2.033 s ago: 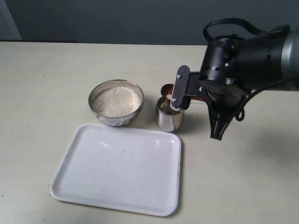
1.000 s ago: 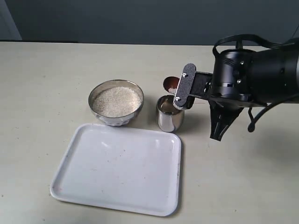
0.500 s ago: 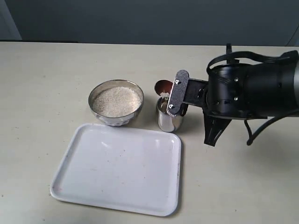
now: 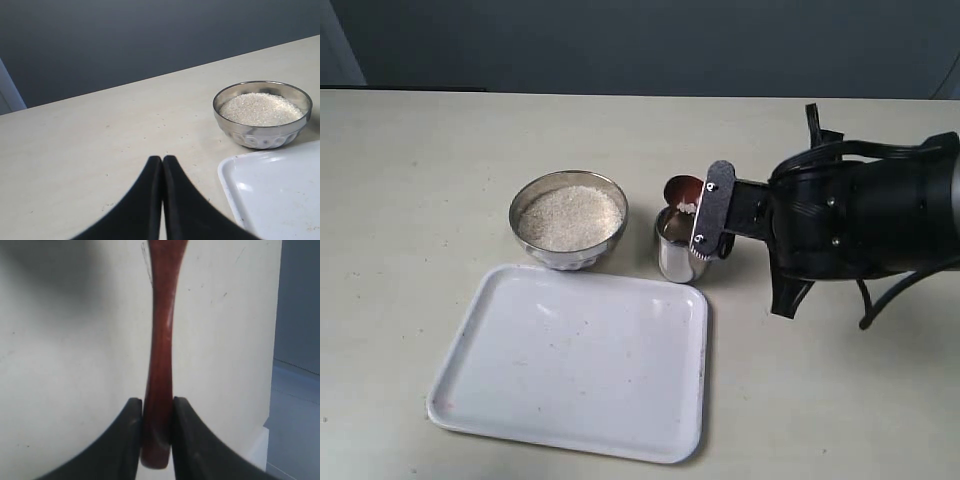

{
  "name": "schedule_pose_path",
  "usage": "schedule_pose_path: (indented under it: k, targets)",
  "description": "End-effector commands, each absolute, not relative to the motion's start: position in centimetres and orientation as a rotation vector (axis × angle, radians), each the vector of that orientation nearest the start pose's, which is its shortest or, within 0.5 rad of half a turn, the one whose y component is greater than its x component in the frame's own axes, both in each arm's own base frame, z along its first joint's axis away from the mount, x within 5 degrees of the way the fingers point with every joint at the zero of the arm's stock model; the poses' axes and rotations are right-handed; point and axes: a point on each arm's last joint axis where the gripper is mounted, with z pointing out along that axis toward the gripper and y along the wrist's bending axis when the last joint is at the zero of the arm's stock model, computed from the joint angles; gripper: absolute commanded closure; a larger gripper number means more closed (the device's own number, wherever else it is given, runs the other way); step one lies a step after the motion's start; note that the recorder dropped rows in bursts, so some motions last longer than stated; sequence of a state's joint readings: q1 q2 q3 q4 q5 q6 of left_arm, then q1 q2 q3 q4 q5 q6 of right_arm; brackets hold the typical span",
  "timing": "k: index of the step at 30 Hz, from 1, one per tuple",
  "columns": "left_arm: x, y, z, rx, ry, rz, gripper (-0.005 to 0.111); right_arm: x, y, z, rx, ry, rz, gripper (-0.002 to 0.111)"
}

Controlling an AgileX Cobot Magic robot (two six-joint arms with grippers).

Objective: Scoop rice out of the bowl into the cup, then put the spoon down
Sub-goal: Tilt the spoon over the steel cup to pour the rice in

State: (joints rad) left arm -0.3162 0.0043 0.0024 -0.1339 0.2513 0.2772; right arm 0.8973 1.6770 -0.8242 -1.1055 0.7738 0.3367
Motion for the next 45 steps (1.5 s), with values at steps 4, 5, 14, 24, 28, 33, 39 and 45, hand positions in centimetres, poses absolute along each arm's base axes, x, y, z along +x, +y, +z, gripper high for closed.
schedule_pose_path:
  k: [4,5,14,24,28,33,39,45]
  targets:
    - [5.16,-2.03,19.17,0.414,1.672,-0.166,0.106,22.43,18.69,17.21,-1.657,1.885,-0.857,0.109]
    - [5.16,-2.03,19.17,0.414,1.672,-0.166,0.106,22.37,18.60,17.10,-1.662,1.884,-0.861,0.109]
    - [5.16,-2.03,19.17,0.414,1.672,-0.166,0.106,22.71,18.56,17.49,-1.608,1.853,-0.899,0.109]
    - [5.16,-2.03,19.17,0.414,1.672,-0.166,0.106,22.95,18.74,17.74,-1.635,1.783,-0.926,0.109]
    - [5.16,-2.03,19.17,0.414,1.672,-0.166,0.106,23.04,18.78,17.85,-1.644,1.757,-0.941,0.109]
    - [5.16,-2.03,19.17,0.414,1.672,-0.166,0.106,22.81,18.47,17.47,-1.666,1.752,-0.952,0.109]
    - [5.16,-2.03,19.17,0.414,1.672,-0.166,0.106,22.64,18.22,17.17,-1.694,1.727,-0.971,0.109]
    - [5.16,-2.03,19.17,0.414,1.672,-0.166,0.106,22.77,18.26,17.33,-1.700,1.693,-0.992,0.109]
